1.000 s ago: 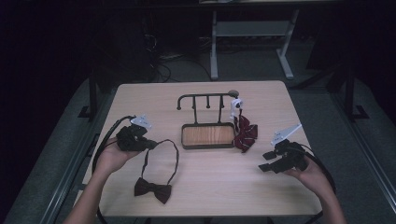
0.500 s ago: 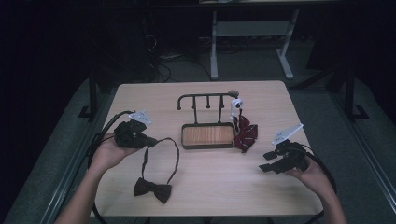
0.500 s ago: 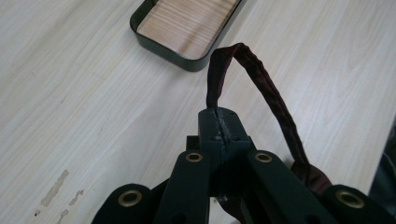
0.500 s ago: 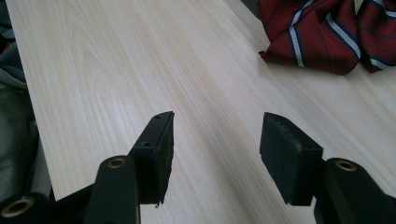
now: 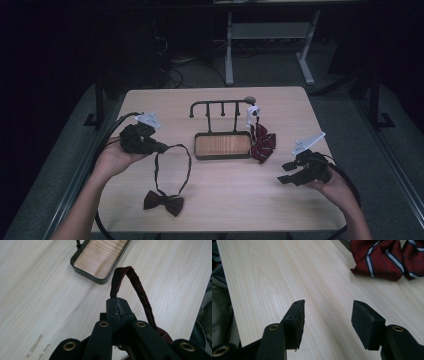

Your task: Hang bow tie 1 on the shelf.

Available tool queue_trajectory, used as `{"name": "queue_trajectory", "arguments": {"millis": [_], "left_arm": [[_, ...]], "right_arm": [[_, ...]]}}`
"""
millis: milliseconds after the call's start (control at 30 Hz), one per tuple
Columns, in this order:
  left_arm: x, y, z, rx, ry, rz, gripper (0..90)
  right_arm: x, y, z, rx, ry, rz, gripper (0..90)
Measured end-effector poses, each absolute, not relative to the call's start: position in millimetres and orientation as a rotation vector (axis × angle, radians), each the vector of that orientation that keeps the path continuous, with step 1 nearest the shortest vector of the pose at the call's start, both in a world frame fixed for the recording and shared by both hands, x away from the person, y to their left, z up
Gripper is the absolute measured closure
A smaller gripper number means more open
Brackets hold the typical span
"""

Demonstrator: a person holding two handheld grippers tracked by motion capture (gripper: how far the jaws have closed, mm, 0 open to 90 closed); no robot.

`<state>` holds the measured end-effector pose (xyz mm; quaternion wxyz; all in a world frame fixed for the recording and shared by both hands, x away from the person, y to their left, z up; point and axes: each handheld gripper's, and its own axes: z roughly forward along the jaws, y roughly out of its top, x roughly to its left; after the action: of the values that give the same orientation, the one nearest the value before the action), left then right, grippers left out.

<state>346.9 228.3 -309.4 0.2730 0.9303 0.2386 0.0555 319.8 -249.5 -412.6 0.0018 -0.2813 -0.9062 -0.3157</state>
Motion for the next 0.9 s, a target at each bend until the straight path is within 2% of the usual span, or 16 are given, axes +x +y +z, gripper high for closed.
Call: {"name": "queue_trajectory", "arguments": {"millis": [900], "left_arm": [[351, 221, -277, 2.476, 0.603, 0.132, 90.0]], "right_arm": [[319, -250, -412, -0.873, -2.843, -0.993, 42.9]]}}
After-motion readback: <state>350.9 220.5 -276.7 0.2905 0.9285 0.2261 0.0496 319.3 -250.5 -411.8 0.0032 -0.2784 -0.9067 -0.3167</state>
